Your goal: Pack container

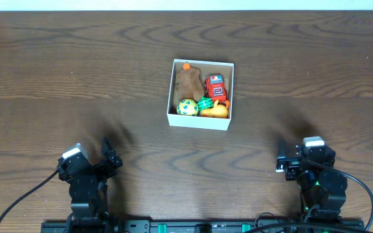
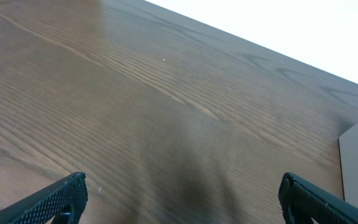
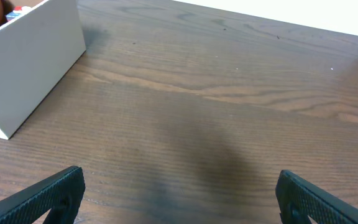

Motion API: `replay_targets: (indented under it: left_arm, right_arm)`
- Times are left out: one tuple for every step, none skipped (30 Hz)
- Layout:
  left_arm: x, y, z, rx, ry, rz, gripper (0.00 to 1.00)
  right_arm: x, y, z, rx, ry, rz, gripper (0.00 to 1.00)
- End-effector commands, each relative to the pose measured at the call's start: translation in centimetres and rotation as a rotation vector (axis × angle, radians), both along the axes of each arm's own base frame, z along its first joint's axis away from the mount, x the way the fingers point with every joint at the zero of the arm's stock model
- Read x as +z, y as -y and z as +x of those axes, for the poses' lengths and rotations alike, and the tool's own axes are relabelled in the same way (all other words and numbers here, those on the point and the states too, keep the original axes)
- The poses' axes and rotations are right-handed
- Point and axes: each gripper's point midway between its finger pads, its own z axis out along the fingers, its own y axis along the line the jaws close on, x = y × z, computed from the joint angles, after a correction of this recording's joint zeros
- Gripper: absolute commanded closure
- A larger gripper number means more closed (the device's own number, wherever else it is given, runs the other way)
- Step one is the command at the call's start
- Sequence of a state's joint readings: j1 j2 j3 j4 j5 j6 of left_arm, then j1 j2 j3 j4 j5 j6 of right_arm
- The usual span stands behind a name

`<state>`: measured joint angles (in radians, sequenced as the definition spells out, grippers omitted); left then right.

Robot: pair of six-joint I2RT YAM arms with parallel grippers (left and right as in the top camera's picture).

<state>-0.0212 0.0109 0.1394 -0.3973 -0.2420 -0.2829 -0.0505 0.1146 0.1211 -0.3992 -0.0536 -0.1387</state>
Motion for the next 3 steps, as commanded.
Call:
replay_targets:
  left_arm:
    - [-0.86,-0.11,-0.03,0.0,-0.02,0.016,0.02]
    - [-0.86,-0.12,-0.04,0.001,-0.02,0.015,0.02]
    - [-0.86,-0.11,-0.03,0.0,-0.02,0.016,0.02]
  right_arm:
    - [0.0,-0.45,-0.01,0.017,0.004,0.012,0.01]
    - [0.0,-0.45,-0.01,0.017,0.004,0.013,0.01]
    - [0.0,-0.45,-0.01,0.017,0.004,0.013,0.01]
